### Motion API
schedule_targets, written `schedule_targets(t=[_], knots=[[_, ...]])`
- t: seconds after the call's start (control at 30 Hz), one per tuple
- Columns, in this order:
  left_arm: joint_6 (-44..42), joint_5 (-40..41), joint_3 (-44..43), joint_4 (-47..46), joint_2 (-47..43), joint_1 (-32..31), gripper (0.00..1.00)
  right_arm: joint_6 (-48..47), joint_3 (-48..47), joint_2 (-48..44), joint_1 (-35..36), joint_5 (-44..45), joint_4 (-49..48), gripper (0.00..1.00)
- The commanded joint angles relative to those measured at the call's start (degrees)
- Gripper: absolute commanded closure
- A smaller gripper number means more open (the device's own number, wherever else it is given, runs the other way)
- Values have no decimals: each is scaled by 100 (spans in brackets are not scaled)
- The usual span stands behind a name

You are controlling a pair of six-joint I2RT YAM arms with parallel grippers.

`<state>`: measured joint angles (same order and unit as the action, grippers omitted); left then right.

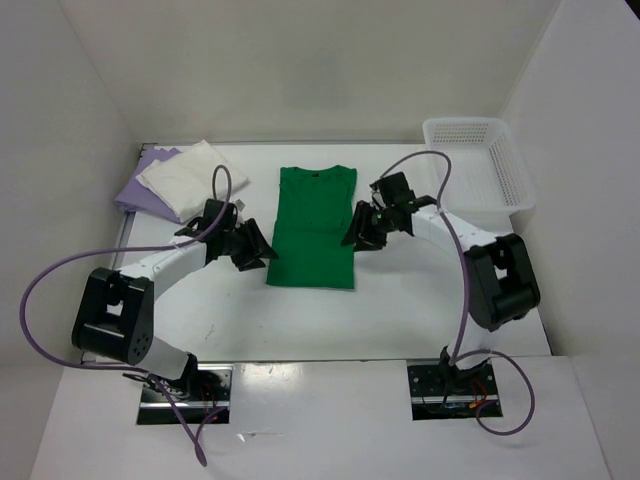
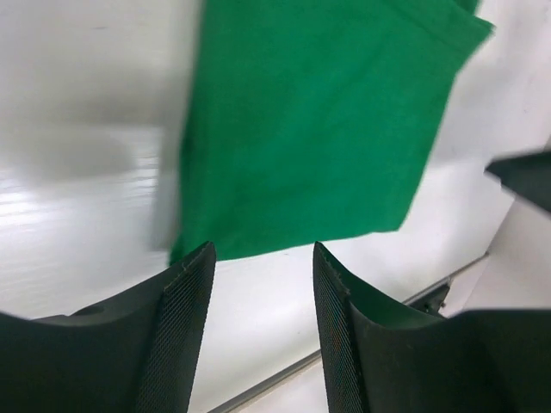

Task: Fold and stack the t-shirts

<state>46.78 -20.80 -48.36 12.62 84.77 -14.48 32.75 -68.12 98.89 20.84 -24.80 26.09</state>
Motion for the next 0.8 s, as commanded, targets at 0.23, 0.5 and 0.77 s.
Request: schedule_targets(t=[0.23, 0.5, 0.77], knots=[[-152, -55, 494, -5, 285, 244, 44, 522, 1855, -669, 34, -219, -816, 48], [-381, -408, 494, -146, 786, 244, 43, 627, 2162, -450, 34, -438, -1079, 51], [-328, -408, 556, -198, 839, 244, 65, 750, 2162, -20, 34, -702, -1439, 67]])
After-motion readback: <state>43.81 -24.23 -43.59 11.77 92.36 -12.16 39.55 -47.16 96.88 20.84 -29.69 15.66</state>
